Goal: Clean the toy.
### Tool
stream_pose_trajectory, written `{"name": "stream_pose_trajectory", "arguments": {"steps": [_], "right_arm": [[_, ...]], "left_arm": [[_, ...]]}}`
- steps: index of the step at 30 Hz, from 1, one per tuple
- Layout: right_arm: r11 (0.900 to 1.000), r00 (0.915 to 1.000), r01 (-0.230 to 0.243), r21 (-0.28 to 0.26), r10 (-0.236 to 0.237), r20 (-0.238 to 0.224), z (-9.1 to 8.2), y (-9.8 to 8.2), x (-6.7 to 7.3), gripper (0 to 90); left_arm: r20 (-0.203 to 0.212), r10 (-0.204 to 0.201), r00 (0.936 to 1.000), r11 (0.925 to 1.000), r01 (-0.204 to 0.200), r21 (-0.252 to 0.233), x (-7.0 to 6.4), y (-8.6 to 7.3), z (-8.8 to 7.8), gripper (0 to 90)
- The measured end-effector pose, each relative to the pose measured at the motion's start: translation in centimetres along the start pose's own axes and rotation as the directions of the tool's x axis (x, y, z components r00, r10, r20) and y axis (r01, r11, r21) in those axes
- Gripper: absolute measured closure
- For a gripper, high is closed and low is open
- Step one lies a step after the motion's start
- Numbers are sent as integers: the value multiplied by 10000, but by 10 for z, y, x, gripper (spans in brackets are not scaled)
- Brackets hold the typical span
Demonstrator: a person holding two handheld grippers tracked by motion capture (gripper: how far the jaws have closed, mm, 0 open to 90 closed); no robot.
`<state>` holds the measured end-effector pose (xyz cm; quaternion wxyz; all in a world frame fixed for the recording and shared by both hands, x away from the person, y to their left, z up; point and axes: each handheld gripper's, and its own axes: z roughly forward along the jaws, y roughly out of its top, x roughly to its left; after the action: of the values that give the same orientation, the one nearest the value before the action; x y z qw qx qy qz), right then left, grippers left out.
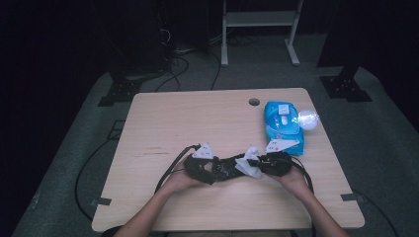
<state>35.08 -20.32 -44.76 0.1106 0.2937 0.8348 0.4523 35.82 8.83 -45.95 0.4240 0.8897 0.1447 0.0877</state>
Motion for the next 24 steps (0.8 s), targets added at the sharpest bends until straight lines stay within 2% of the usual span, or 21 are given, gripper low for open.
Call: {"name": "stream_pose_trajectory", "arguments": {"steps": [1, 5, 7, 10, 15, 17, 18, 21, 24], "right_arm": [[10000, 9999, -46, 5, 46, 97, -3, -1, -3, 794], [9998, 9993, -179, 3, 178, 321, -11, -3, -13, 775], [9999, 9990, -161, 36, 160, 410, -12, -4, -17, 734], [9997, 9994, -225, 139, 221, 285, -12, -4, -22, 663], [9986, 9984, -350, 405, 367, -421, -10, -2, -31, 559], [9978, 9962, -365, 546, 407, -775, -8, -1, -35, 547], [9978, 9945, -321, 585, 377, -979, -6, -1, -36, 540], [9957, 9861, -400, 836, 528, -1574, 2, -4, -37, 510], [9926, 9787, -156, 1205, 398, -2012, 14, -6, -33, 497]], "left_arm": [[-141, 266, 9995, 9996, -267, -15, -2, 0, 0, 283], [-411, 748, 9963, 9971, -752, -66, -8, 0, -1, 284], [-471, 811, 9956, 9966, -817, -129, -9, 0, -1, 284], [-549, 974, 9937, 9951, -983, -142, -11, -1, -1, 284], [-769, 1525, 9853, 9881, -1537, -92, -15, -1, -1, 285], [-820, 1703, 9820, 9852, -1712, -43, -16, -1, -2, 285], [-855, 1715, 9815, 9848, -1732, -123, -17, -1, -1, 285], [-984, 2091, 9729, 9776, -2106, -49, -19, -1, -2, 286], [-1034, 2189, 9703, 9752, -2211, -102, -20, -2, -1, 286]]}}
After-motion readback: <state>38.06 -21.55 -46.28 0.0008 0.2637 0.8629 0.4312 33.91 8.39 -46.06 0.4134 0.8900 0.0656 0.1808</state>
